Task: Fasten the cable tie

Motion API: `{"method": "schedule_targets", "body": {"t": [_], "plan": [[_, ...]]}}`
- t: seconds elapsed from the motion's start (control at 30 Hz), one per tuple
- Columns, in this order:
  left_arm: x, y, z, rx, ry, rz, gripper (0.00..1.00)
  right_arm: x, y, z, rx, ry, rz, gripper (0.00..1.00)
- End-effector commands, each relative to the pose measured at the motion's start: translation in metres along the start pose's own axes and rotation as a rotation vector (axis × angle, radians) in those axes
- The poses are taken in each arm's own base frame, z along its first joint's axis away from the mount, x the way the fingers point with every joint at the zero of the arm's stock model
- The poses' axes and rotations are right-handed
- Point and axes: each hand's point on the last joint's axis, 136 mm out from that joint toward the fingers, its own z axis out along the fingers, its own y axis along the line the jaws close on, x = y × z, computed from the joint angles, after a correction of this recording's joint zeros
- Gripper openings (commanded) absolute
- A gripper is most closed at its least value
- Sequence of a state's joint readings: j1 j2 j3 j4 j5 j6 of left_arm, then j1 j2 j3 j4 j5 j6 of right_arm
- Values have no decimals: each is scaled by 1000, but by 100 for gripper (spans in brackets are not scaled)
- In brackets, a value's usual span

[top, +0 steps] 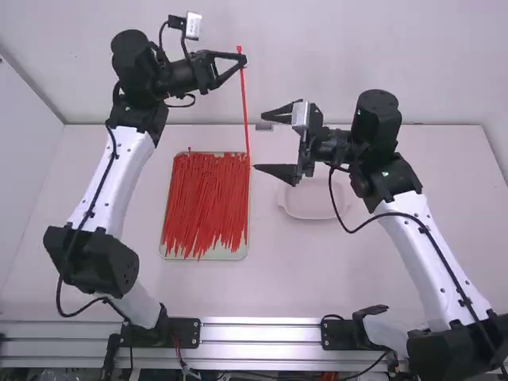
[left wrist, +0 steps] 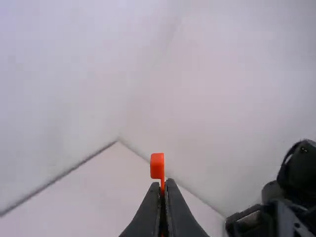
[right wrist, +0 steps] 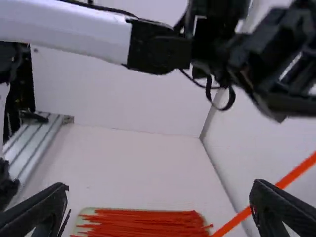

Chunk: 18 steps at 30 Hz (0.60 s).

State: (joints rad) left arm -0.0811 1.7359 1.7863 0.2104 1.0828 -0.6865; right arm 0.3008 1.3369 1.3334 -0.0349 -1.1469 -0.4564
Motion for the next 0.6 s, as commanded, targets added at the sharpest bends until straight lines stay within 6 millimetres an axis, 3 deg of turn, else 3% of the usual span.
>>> {"method": "schedule_targets", "body": {"t": [0.0,0.1,0.13,0.27,0.43,0.57], "plan": [[-2,10,-6,-17,-8,-119,2,-4,6,0,-32,-22,-200,98],[0,10,-10,-3,10,-246,2,-10,19,-1,-97,-75,-383,98],[3,6,-13,21,37,-325,2,-14,27,-3,-136,-120,-514,98],[11,-15,-16,108,134,-510,2,-22,42,-6,-188,-211,-763,98],[11,-33,-18,150,201,-698,2,-23,44,-9,-185,-244,-913,98],[12,-27,-17,114,202,-910,2,-25,50,-4,-190,-272,-1012,98]]}}
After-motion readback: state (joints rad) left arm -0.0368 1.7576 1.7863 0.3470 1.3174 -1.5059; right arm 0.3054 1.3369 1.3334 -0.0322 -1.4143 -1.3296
